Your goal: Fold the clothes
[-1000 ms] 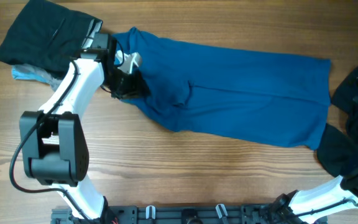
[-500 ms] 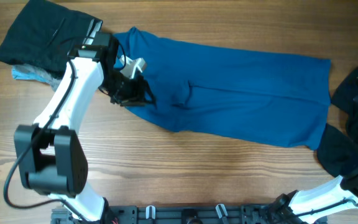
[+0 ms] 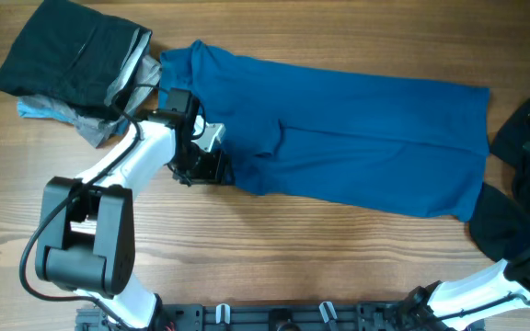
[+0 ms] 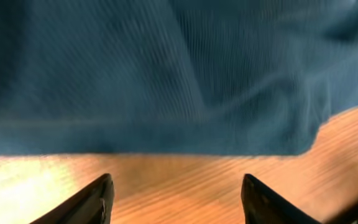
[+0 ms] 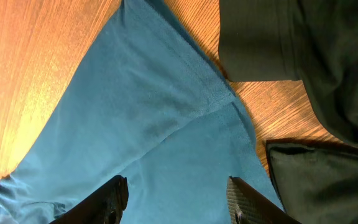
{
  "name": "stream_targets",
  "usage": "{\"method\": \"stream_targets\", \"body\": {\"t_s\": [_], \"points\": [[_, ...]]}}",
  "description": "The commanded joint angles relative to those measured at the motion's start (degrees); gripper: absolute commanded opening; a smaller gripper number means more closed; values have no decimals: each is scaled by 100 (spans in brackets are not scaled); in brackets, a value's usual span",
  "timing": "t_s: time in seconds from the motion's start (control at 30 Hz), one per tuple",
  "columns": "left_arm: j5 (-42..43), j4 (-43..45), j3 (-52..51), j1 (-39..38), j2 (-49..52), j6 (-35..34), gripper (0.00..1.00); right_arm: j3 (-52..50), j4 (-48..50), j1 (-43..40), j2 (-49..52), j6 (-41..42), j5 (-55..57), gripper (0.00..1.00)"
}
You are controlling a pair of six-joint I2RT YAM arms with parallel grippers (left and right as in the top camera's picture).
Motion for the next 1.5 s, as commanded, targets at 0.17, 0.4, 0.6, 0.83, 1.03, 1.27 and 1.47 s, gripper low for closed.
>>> {"method": "stream_targets", "body": {"t_s": [0.17, 0.4, 0.6, 0.83, 1.03, 1.27, 1.47], "points": [[-420, 573, -236, 22, 214, -138, 63, -39, -15, 13, -20, -50, 57, 56], [-448, 647, -245, 22, 282, -133, 56, -39, -33, 13, -20, -48, 57, 56], [-584, 726, -275, -7, 372, -114, 67, -39, -37, 13, -20, -50, 57, 55], [-581, 966, -369, -144, 584, -173, 26, -39, -37, 13, -20, -48, 57, 55], [-533, 522, -214, -138, 535, -457, 4, -39, -46, 13, -20, -48, 55, 55], [-463, -1768, 1161, -140, 302, -568, 4, -39, -66, 13, -20, -4, 61, 55], [-426, -2033, 1825, -140, 267, -575, 4, -39, -66, 13, -20, -4, 81, 56]]}}
